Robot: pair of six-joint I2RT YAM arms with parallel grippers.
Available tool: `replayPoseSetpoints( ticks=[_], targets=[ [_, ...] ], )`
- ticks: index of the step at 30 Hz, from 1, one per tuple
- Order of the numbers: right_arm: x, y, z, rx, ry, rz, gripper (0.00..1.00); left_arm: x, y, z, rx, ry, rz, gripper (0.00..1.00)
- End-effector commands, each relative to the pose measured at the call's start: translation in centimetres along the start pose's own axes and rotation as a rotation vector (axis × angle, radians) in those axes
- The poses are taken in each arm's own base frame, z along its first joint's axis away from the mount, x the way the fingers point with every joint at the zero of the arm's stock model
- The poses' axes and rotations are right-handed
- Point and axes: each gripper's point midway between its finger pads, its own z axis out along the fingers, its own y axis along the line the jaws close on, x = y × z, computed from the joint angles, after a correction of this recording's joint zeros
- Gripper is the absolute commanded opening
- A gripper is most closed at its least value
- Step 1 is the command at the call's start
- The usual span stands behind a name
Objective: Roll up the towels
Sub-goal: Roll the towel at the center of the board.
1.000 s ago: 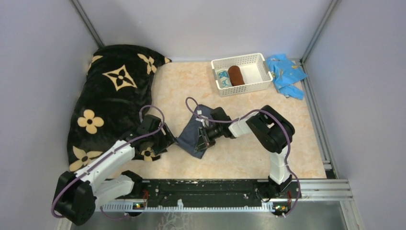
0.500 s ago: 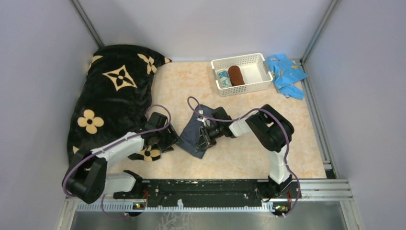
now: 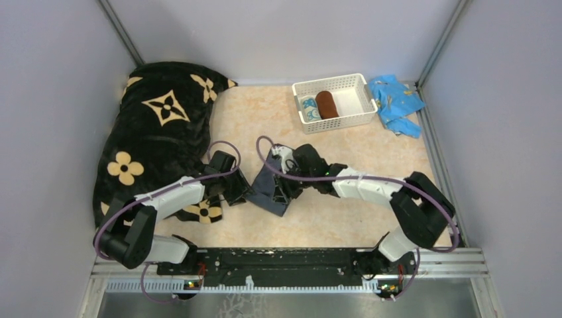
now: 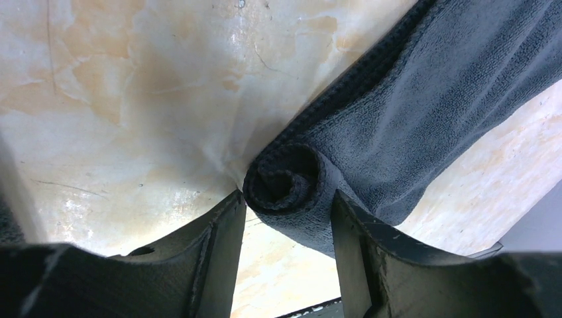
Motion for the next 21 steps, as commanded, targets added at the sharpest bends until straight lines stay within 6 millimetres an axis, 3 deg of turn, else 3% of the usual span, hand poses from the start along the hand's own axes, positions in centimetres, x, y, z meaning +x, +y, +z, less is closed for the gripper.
replayPoseSetpoints(
  ticks=[1,10,17,21],
  targets=[
    [-1.6,0.7,-0.8,0.214,-0.031,-0.328,0.47,1.2,4.0,0.9,-0.147,0.028,0.009,0.57],
    [-0.2,2.8,1.6,0.381,0.006,-0.647,0.53,1.2,3.9,1.1,-0.151,0.038,0.018,0.58],
    [2.7,1.1,3.3,0.474,0.12,-0.742,0.53,1.1,4.0,1.2,-0.158,0.036,0.024,0.59],
    [4.9,-1.0,4.0,0.539,0.206,-0.758,0.52,1.0,4.1,1.2,-0.168,0.034,0.027,0.6]
  ],
)
